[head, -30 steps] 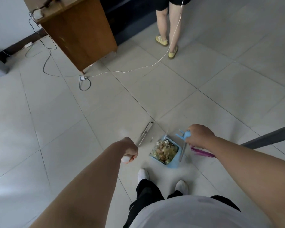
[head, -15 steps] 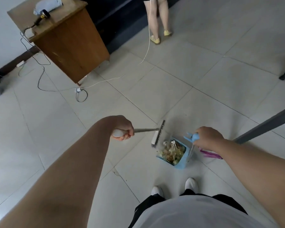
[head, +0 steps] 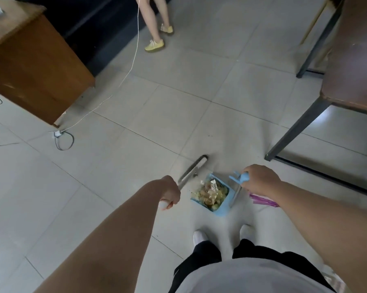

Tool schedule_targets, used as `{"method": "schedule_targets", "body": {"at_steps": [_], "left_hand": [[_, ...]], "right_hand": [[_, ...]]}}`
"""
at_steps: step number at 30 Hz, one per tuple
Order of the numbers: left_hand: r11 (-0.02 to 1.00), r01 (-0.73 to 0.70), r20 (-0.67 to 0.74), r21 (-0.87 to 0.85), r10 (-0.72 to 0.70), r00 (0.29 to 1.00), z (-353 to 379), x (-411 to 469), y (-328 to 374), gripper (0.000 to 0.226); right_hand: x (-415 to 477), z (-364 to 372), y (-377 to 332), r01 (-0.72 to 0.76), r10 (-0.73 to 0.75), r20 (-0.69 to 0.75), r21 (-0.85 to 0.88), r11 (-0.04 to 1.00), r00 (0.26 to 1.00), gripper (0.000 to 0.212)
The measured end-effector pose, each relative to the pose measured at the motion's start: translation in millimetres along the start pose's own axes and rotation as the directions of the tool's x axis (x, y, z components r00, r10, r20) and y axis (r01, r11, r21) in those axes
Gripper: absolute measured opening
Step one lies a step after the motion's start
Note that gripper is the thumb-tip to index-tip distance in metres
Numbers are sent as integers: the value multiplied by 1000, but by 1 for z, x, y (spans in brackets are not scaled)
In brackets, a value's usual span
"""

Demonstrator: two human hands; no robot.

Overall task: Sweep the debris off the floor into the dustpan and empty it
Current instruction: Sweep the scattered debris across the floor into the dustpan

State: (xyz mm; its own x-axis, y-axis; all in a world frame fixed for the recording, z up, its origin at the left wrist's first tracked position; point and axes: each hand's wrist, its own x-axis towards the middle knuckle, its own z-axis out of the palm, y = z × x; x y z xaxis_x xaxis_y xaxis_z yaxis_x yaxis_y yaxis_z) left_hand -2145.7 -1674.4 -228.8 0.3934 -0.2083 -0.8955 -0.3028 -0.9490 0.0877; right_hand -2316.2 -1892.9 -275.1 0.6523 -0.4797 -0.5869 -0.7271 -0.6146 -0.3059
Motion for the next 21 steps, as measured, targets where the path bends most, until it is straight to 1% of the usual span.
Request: {"method": "schedule_targets", "body": {"at_steps": [2, 3, 4, 6, 9, 12, 16, 20, 21], "left_hand": [[1000, -10, 100, 28, 7, 995, 3, -13, 9, 18], [1000, -14, 128, 22, 11, 992, 0, -21, 14, 22], [999, -25, 125, 29, 21, 992, -6, -27, 17, 26], [998, -51, 61, 47, 48, 997, -22, -45, 19, 28], [999, -35, 9, -27, 35, 999, -38, -71, 14, 11], [996, -18, -38, -83, 15, 999, -37, -84, 10, 8], [983, 52, -69, -173, -64, 996, -24, -66, 9, 21], [969, 115, -89, -221, -137, 987, 2, -43, 11, 3], [968, 123, -89, -218, -145, 986, 11, -38, 11, 3]], "right_hand": [[-1, 6, 4, -15, 15, 5, 16, 1000, 1000, 19], [-1, 8, 5, -23, 23, 10, 26, 999, 1000, 23], [-1, 8, 5, -31, 31, 13, 37, 999, 999, 25], [-2, 5, 5, -42, 41, 23, 49, 998, 999, 25], [-5, 2, 9, -41, 40, 28, 21, 999, 999, 24], [-10, 2, 13, -28, 28, 6, 4, 1000, 1000, 22], [-14, 3, 19, -7, 7, 25, -4, 1000, 1000, 26], [-19, 2, 29, 35, -34, 27, -55, 998, 999, 30], [-21, 1, 31, 44, -42, 32, -64, 997, 999, 29]]}}
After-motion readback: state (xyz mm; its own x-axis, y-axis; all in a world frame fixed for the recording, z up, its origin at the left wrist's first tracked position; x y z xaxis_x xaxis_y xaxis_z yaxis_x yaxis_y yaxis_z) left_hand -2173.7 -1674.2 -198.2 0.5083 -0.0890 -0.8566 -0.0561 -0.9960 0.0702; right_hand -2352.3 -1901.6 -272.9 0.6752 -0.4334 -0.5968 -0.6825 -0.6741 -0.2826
